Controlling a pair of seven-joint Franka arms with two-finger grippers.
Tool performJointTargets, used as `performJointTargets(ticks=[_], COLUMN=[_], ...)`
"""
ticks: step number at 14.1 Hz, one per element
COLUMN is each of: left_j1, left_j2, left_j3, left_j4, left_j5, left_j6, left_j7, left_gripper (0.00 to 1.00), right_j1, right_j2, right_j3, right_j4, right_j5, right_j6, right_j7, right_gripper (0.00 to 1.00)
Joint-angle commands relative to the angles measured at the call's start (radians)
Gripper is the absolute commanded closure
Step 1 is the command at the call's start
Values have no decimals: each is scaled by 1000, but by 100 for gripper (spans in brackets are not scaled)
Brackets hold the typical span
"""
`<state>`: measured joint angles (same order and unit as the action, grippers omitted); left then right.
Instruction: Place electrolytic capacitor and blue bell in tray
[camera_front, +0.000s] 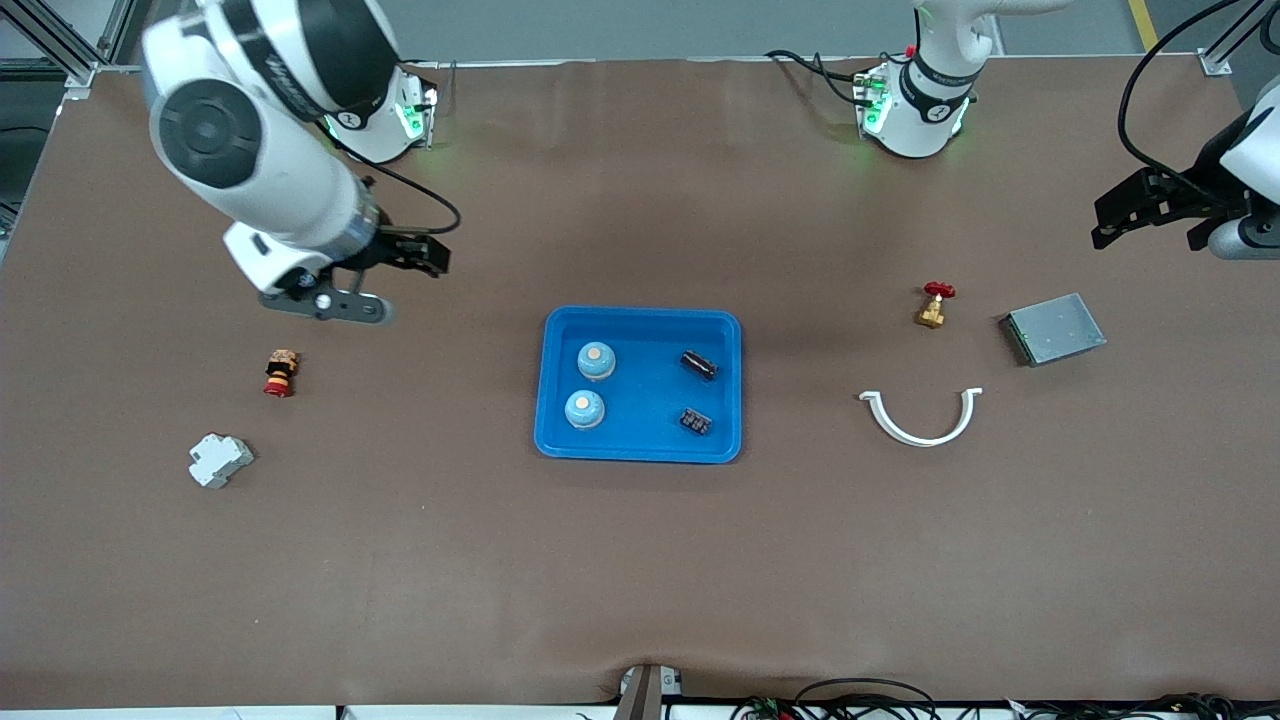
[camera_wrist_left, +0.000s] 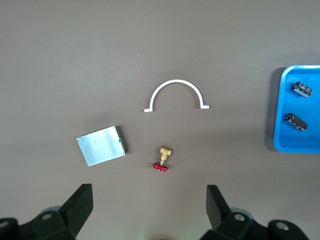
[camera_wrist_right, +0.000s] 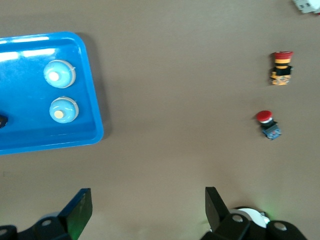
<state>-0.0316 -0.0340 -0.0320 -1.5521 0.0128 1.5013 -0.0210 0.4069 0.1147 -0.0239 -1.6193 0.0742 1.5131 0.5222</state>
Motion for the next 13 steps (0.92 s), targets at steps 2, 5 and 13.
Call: performJointTargets(ticks=[2,5,13], left_j1=[2,2,4], left_j2=[2,2,3], left_j3=[0,0,3], left_j4=[7,7,7], left_j5=[3,3,3], left_j6=[5,10,13], left_j7=[21,21,19], left_gripper=[0,0,0], right_j1=[-143,-250,-436], right_j2=[-58,-58,-59], right_j3=[16,16,12], right_j4=[-39,-18,-11], right_j5=[6,3,-7], right_j6=[-1,10,44], right_j7=[-164,-327,-375], right_gripper=[0,0,0])
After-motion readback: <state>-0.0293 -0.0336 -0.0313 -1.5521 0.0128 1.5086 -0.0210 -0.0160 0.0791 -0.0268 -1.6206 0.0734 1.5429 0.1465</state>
